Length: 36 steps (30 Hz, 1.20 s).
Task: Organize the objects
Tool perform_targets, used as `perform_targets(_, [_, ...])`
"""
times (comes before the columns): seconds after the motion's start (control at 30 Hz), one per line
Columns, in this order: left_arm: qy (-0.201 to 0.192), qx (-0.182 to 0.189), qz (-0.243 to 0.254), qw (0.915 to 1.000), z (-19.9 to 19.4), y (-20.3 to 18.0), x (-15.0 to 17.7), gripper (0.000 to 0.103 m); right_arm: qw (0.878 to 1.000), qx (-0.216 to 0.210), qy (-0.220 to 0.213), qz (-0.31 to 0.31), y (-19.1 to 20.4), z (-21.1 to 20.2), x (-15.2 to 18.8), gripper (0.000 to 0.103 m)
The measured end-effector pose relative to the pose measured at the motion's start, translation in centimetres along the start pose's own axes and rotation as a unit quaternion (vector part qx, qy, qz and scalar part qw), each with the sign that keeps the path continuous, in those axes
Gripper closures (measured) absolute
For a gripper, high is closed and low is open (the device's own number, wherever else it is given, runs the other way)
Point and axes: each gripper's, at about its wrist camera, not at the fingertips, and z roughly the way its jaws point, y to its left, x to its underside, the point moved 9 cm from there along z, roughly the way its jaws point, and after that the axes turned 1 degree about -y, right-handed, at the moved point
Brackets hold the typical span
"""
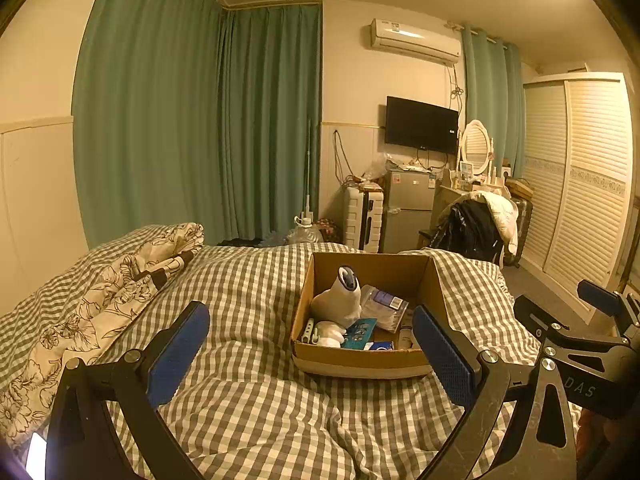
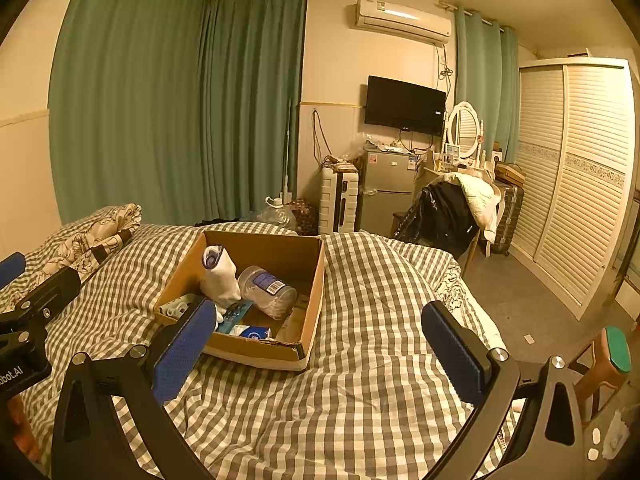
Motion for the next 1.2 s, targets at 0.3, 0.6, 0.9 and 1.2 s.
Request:
perform_targets(0.3, [-0.001,-0.007,0.006,1.0,-0.15,0.15,0.1,0.0,1.0,0.0,-0.001,0.0,-0.07,0.0,0.01,0.0])
perform_targets(0.6, [0.0,-0.007,0.005,1.0,-0.35,0.11,0.05,0.0,1.0,0.0,0.0,0.0,-0.06,-0.01,0.02,0.0])
perform_targets(0.9, [0.0,-0.006,0.004,1.0,-0.35,0.15,0.06,0.0,1.0,0.0,0.001,-0.001,-0.05,-0.08,0.15,0.0])
perform_targets(1.2, [0.001,-0.007,0.003,1.0,-0.38,0.17,0.08,0.0,1.0,0.0,0.003,-0.002,-0.02,-0.18,0.33,0.0])
